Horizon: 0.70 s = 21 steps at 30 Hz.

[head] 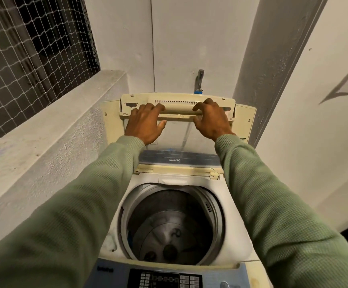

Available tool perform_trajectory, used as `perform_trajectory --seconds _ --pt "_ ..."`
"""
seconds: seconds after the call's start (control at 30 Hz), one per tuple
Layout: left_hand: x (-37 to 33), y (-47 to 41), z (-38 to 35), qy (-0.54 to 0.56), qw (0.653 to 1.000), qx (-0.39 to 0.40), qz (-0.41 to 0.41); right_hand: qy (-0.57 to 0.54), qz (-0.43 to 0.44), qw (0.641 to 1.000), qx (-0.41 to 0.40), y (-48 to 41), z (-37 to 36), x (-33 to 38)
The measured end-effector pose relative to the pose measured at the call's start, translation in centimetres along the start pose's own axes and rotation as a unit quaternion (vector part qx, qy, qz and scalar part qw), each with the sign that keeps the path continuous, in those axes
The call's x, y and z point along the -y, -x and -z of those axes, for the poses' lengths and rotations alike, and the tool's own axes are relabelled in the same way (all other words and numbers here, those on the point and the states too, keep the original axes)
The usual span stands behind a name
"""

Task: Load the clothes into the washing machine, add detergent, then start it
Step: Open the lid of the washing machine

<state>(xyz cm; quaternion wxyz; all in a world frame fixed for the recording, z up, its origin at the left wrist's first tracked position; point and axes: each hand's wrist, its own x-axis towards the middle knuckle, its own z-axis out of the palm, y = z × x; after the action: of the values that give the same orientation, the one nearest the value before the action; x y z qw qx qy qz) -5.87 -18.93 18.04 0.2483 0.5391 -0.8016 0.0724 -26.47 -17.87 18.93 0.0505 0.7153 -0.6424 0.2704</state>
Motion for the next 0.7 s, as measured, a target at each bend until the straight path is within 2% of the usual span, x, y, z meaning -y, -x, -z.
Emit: perform_trajectory --seconds 0.13,0.3,0.7 --pt "-0.6 2.5 0.7 0.004 1.000 -0.012 0.000 -0.008 -0.012 1.000 -0.015 2.9 -0.1 0.9" --pt "-0.5 5.6 1.8 0.026 1.000 0.002 -0.007 -0.043 -0.035 0.998 0.032 6.3 0.4 2.2" --pt "0.0 16.1 2.5 0.086 0.993 0.078 -0.018 -0.017 -0.044 0.995 0.088 17.5 0.6 7.0"
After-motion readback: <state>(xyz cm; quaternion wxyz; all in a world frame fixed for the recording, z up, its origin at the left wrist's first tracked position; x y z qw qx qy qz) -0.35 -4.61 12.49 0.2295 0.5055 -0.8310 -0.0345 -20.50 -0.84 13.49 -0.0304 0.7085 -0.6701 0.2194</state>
